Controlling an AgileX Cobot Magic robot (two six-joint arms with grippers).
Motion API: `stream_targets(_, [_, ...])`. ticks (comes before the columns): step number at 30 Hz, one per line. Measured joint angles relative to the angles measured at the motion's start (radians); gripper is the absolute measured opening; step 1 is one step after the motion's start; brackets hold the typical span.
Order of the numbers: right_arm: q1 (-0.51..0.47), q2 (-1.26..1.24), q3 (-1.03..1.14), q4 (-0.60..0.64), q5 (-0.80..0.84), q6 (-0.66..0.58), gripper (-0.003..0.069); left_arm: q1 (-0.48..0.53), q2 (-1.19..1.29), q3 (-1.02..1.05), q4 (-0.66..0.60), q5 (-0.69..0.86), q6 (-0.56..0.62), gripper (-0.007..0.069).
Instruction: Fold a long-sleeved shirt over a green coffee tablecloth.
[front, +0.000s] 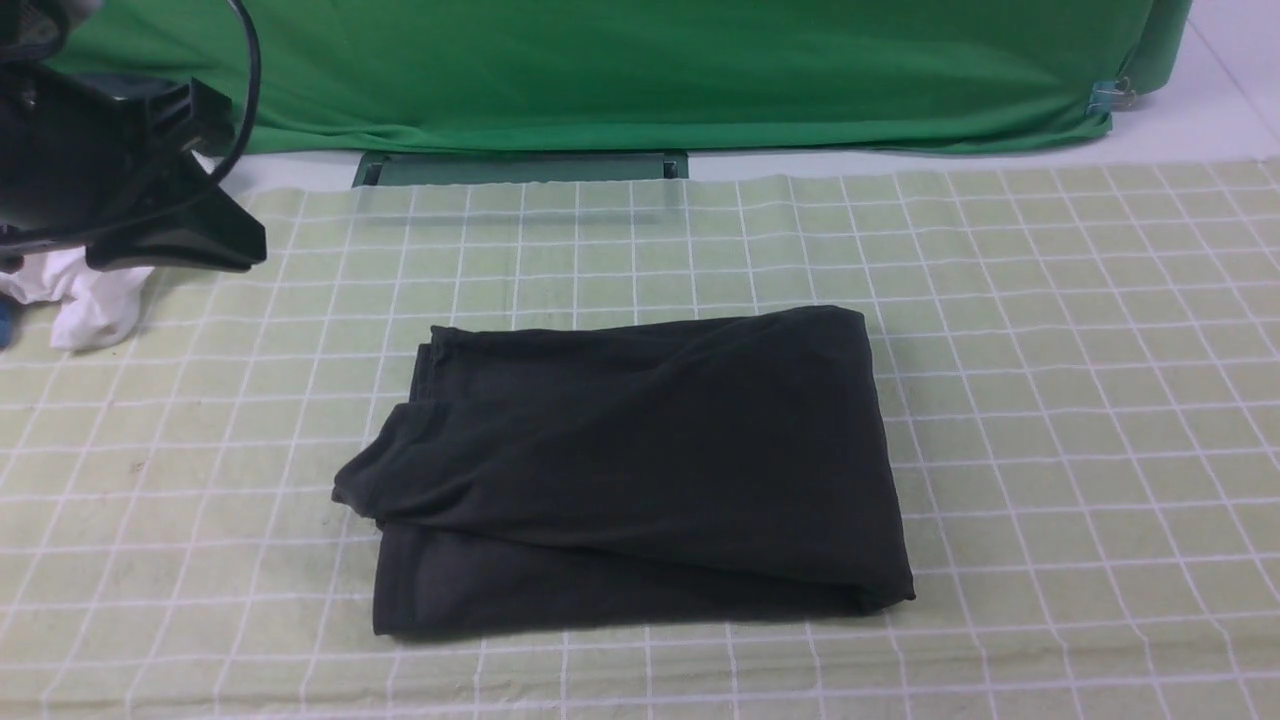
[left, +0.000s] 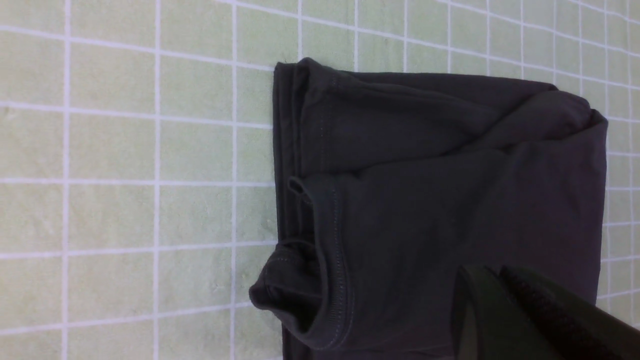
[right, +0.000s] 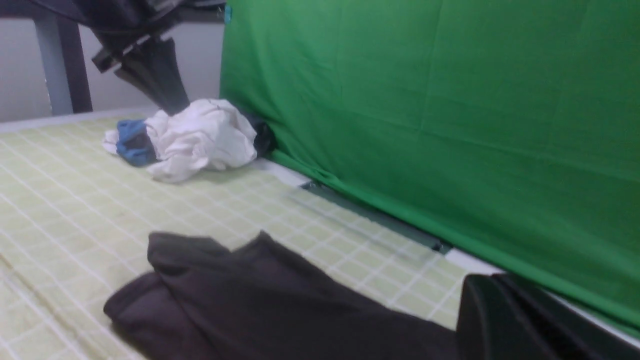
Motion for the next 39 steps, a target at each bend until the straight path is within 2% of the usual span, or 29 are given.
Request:
stream_targets(7, [0.000,-0.003,0.006,0.000,-0.029,0.024,0.0013,0.000,0.000,0.000,0.054,0.002,0.000,0.0035])
stream_targets(25, [-0.014,-0.036,0.009,0.000,0.004,0.025,0.0049,0.000,0.000,-0.001,0.072,0.012,-0.014,0.0035])
stream_targets(27, [-0.058,-0.068,0.027,0.000,0.038,0.025,0.0052,0.000,0.000,-0.001,0.080,0.012,-0.035,0.0035])
stream_targets(35, [-0.387,-0.237,0.289,-0.006,0.091,0.025,0.0084,0.000,0.000,-0.001,0.103,0.027,-0.066,0.0036])
stream_targets(36, [-0.387,-0.241,0.296,-0.007,0.092,0.025,0.0084,0.000,0.000,-0.001,0.102,0.027,-0.066,0.0036])
stream_targets(39, [-0.529,-0.281,0.377,-0.027,0.126,0.026,0.0095,0.000,0.000,-0.001,0.135,0.027,-0.058,0.0039])
